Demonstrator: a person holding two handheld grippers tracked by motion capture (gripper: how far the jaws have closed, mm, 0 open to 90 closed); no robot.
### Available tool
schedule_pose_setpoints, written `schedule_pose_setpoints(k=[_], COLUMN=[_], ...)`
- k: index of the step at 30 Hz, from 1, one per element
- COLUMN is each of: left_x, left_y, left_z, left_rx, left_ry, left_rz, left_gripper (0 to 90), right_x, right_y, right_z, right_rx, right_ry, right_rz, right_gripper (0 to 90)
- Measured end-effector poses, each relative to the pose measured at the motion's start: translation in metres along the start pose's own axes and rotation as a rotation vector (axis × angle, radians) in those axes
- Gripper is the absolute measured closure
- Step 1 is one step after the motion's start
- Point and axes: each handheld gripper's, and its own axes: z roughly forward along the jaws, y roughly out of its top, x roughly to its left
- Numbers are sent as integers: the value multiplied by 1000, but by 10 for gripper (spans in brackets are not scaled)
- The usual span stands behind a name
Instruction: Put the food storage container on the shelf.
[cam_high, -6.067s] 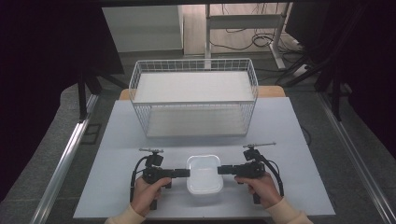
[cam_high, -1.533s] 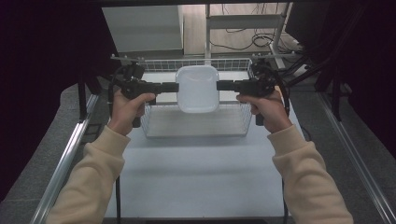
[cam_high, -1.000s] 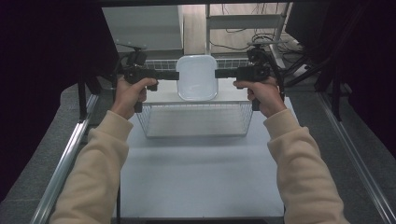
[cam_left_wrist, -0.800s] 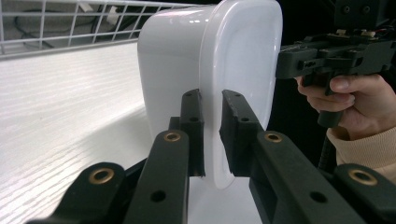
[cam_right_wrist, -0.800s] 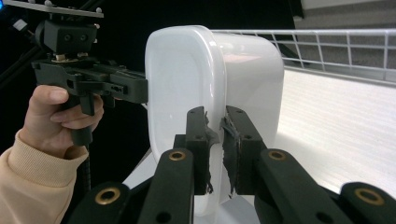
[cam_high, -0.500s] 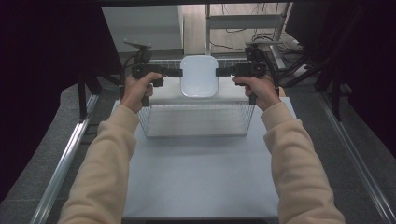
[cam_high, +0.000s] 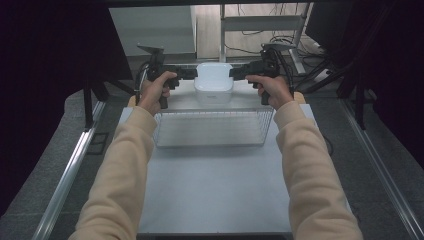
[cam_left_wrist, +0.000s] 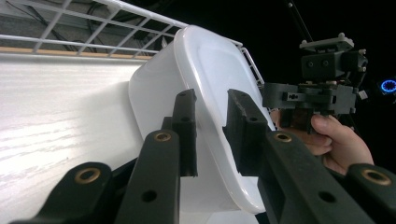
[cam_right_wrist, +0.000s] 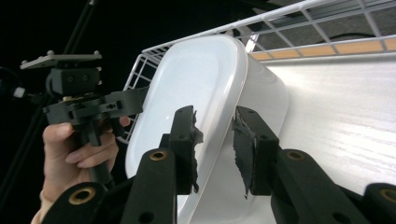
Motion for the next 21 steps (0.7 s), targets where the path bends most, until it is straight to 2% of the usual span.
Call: schedule_pose_setpoints(k=[9,11,12,13,14,15,20,21], left_x=[-2,-4,-5,-7,-13,-13,-29,-32], left_y=[-3,-4,-5,-6,-7,-7,-15,-17], left_z=[2,3,3,2,-1,-1,-15,-18], left_rx=[-5,-11,-18,-33,-64,-64,-113,-113], left_ry=[22,51,66,88,120,120,174,185], left_rz=[22,46,58,75,117,117,226,245], left_gripper=[695,619,570,476,431,397,319,304], right_x=[0,2,5,9,13,13,30,36], right_y=[-1,-3,-3,-5,-6,-6,-15,-21], right_z=[2,2,0,-3,-6,-6,-19,-26], right_rx=[-16,-25,-50,-87,-101,-101,-151,-165], right_ry=[-15,-22,-20,-18,-21,-21,-30,-45], right_rz=[20,10,14,-15,-34,-34,-156,-219], right_gripper=[660,524,462,389,351,351,285,282])
